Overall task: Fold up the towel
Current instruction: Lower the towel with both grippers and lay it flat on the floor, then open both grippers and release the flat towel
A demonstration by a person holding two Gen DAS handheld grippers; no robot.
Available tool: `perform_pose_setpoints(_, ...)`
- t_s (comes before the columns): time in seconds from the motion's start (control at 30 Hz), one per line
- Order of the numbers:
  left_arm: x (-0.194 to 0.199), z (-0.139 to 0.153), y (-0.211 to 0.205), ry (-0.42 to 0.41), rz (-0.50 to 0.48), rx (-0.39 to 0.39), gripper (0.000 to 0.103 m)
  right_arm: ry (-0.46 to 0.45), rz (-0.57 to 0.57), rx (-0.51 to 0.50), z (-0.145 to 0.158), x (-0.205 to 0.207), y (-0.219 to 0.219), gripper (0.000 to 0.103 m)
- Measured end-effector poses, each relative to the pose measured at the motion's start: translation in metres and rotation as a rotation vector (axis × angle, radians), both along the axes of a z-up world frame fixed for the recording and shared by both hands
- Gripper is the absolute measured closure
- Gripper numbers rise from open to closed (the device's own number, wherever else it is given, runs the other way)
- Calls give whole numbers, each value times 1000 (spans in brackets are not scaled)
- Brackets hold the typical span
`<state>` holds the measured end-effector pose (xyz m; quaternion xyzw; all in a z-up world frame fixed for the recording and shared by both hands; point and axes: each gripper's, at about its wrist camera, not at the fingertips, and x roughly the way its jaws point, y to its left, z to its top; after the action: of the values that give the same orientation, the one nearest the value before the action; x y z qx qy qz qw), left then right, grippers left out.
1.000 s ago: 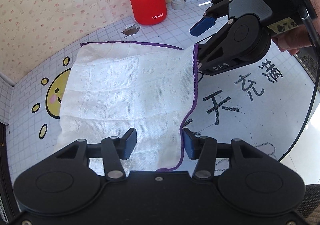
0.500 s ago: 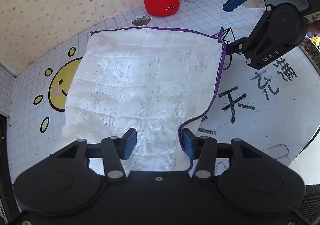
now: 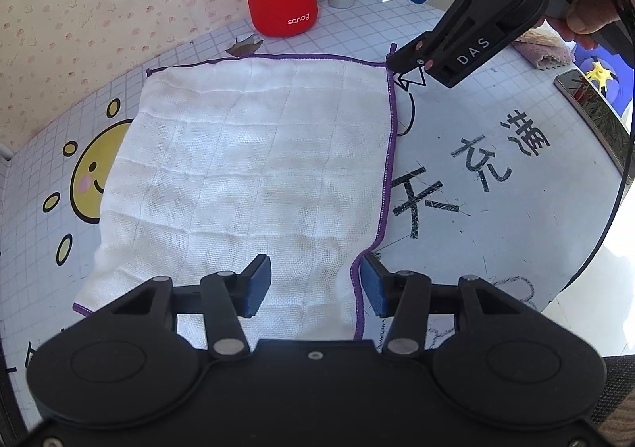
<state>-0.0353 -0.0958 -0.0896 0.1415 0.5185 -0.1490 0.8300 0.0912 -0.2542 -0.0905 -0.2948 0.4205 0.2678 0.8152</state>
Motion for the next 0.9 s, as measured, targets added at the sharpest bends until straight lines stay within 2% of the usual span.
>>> perform_pose_setpoints(0.1,1,-2,6,3,19,10,51,54,10,108,3,0,12,23)
perform_pose_setpoints(0.2,2,-4,15,4,42,25,51,88,30,153,-2,-2,32,23)
perform_pose_setpoints(0.37,0,-2,22,1,56,17,49,114,86,166,-11,-8,66,23)
perform_pose_setpoints(0.4,-1,0,21,-4,52,16,43,119,93,164,-13,-10,70,23)
perform_pose_setpoints(0.43,-3,1,21,-8,48,15,31,128,101,163,-15,-11,73,23)
perform_pose_setpoints(0.47,-5,2,20,-13,44,14,29,140,112,161,-18,-12,76,23)
perform_pose_setpoints(0.67,-13,8,19,-31,25,9,29,179,122,80,-42,-17,75,23)
perform_pose_setpoints(0.9,-13,-1,32,-15,48,27,28,217,89,120,-50,-10,55,14)
